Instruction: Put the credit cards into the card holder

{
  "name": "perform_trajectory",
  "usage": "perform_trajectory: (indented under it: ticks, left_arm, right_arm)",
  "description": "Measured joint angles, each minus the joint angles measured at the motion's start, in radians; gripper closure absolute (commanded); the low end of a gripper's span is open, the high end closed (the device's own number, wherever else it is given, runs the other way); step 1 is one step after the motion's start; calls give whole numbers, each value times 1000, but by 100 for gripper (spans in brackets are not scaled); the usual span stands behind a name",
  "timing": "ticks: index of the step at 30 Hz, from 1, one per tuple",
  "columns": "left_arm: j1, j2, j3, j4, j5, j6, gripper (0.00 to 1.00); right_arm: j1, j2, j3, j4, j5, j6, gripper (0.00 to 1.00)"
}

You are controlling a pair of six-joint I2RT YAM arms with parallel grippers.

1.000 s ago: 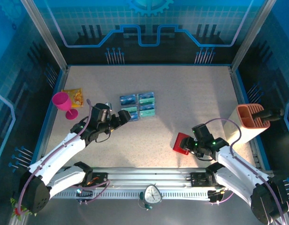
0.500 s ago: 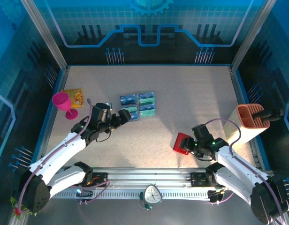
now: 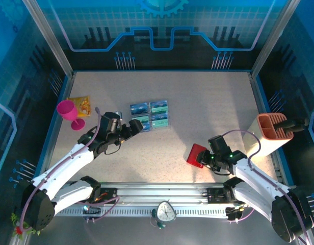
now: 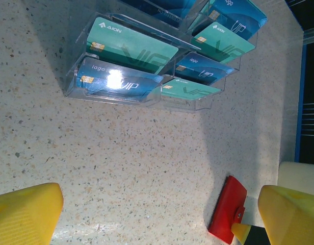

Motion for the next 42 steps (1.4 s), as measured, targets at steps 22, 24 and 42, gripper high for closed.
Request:
perform_trajectory:
  ticks: [22, 24, 42]
  left_arm:
    - [-2, 6, 0, 7, -8, 0, 1]
    - [-2, 5, 0, 7, -11, 0, 1]
    - [4, -14, 0, 185, 113, -29, 1]
  right_arm:
    - [-19, -37, -26, 147, -118, 3, 100]
    - [-19, -31, -5, 158, -160, -14, 100]
    - [147, 200, 315, 469, -476, -50, 100]
